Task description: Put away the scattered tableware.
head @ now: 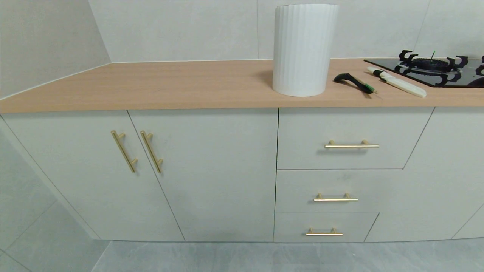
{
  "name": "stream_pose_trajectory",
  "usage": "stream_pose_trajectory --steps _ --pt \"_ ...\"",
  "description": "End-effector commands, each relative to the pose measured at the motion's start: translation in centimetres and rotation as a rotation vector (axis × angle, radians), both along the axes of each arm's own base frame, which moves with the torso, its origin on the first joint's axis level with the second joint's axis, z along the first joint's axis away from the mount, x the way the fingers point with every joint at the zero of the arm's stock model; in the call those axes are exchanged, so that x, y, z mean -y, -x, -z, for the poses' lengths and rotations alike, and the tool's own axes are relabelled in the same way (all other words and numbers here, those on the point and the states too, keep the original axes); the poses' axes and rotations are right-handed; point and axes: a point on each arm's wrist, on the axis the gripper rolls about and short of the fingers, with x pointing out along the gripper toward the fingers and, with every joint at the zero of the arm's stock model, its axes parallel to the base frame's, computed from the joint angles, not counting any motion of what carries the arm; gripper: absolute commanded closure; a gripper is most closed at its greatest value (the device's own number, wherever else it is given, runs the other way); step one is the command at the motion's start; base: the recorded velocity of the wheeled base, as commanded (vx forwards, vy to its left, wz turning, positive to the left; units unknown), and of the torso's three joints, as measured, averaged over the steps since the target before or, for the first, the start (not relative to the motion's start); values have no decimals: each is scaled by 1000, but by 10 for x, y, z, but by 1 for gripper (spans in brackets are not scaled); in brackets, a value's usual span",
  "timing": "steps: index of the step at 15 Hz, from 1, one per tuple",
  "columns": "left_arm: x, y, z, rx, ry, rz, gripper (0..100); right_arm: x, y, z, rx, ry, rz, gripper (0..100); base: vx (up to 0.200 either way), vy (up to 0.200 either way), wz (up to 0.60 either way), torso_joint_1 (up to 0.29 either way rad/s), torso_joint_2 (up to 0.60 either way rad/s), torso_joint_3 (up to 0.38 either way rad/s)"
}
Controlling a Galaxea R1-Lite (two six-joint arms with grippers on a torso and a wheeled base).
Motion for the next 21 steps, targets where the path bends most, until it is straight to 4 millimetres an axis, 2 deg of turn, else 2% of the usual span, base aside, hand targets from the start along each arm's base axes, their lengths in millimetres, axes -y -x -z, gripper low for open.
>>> stream_pose_trajectory --steps 1,6,9,12,13,16,17,19,21 --pt "0 0 0 -2 0 -1 0 0 7 -31 91 -23 -42 0 0 0 0 0 0 0" --pt "0 0 0 -2 0 -2 0 -2 -21 -58 -121 -27 -195 0 0 0 0 0 0 0" --pt "0 0 0 0 2 -1 0 -7 -51 -77 -266 -24 -258 0 0 0 0 0 0 0" --pt "0 0 0 -2 0 -1 0 -15 -89 -82 -441 -14 -296 0 0 0 0 0 0 0" --pt "0 0 0 -2 0 -2 0 -18 -101 -83 -482 -9 -304 0 0 0 0 0 0 0" --pt "0 0 0 -2 2 -2 0 -31 -152 -76 -570 3 -330 0 0 0 0 0 0 0" --pt "0 0 0 -2 2 -2 0 -33 -161 -73 -583 3 -329 0 0 0 0 0 0 0" --pt "0 0 0 0 0 -2 0 -43 -203 -55 -622 8 -320 0 0 0 0 0 0 0" --pt "0 0 0 -2 2 -1 0 -48 -230 -40 -647 10 -316 0 0 0 0 0 0 0"
